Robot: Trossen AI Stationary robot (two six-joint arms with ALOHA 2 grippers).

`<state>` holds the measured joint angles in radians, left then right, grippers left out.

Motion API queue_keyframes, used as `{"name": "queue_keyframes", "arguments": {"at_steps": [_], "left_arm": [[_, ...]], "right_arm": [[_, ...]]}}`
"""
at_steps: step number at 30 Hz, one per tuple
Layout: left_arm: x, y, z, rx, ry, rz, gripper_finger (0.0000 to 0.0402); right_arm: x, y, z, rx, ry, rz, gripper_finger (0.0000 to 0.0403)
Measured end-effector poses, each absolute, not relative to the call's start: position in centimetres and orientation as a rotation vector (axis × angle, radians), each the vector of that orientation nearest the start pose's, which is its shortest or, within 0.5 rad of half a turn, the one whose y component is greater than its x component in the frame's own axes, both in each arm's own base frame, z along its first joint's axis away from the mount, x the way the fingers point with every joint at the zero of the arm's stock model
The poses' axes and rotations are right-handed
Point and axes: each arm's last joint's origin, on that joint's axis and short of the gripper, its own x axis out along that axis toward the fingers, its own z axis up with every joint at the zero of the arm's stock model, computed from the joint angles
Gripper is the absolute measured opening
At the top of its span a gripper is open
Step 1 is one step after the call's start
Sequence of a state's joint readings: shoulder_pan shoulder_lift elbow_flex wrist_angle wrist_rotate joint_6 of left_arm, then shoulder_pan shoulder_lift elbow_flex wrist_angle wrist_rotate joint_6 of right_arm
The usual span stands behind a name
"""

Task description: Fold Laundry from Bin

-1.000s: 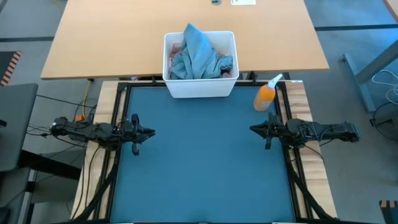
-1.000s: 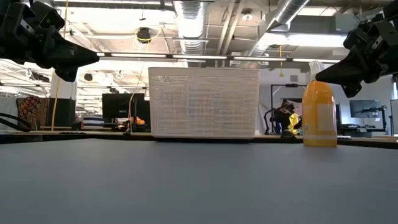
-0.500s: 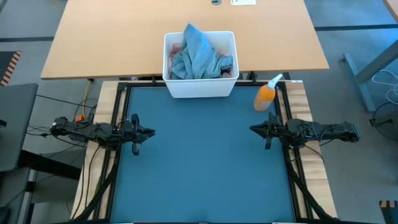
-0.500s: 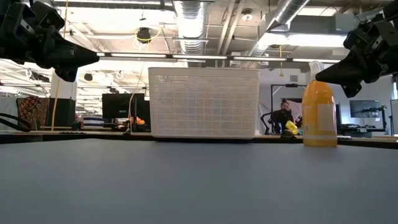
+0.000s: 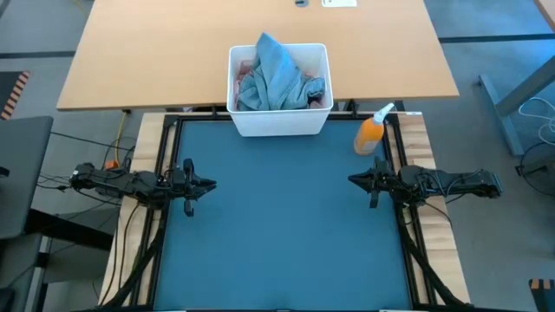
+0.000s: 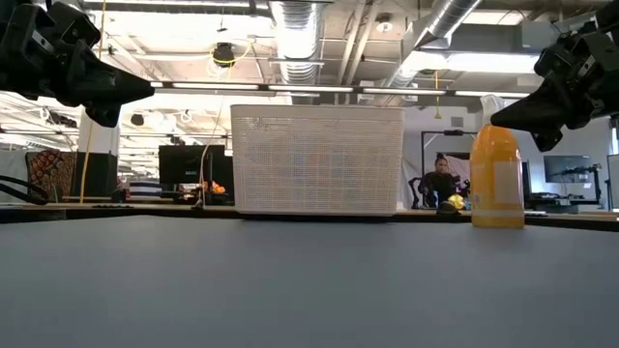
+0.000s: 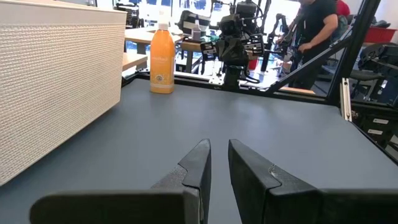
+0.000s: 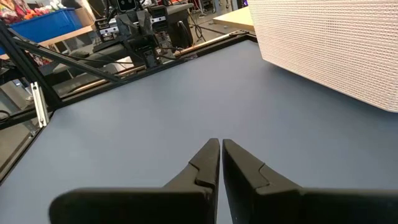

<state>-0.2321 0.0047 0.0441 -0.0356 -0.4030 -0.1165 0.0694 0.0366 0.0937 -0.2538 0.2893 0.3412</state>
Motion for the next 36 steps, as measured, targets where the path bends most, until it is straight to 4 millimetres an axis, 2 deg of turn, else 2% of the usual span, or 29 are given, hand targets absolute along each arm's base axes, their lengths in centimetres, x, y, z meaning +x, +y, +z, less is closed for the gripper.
{"name": "queue_keyframes", "arguments": {"at_steps": [12,19,23,28,33,36], "left_arm": [[9.3,-1.0,17.5,-0.133,-0.015,0.17,0.0045],[9.3,-1.0,17.5,-0.483,-0.054,0.18,0.0045],[9.2,-0.7,17.6,-0.458,-0.088,0.288,0.0045],[9.2,-0.5,17.6,-0.414,-0.09,0.334,0.0045],[9.1,-0.4,17.9,-0.435,-0.13,0.382,0.0045],[9.0,-0.2,18.0,-0.436,-0.158,0.439,0.0045]], "right_arm": [[9.1,-0.2,16.8,0.304,0.154,-0.25,0.0047],[9.1,-0.4,17.0,0.273,0.134,-0.305,0.0047],[9.2,-0.6,17.3,0.27,0.088,-0.321,0.0047],[9.2,-1.1,18.9,0.182,-0.065,-0.396,0.0047],[8.7,-1.7,21.7,0.085,-0.332,-0.47,0.0047],[8.6,-1.8,23.5,0.037,-0.374,-0.483,0.0047]]}}
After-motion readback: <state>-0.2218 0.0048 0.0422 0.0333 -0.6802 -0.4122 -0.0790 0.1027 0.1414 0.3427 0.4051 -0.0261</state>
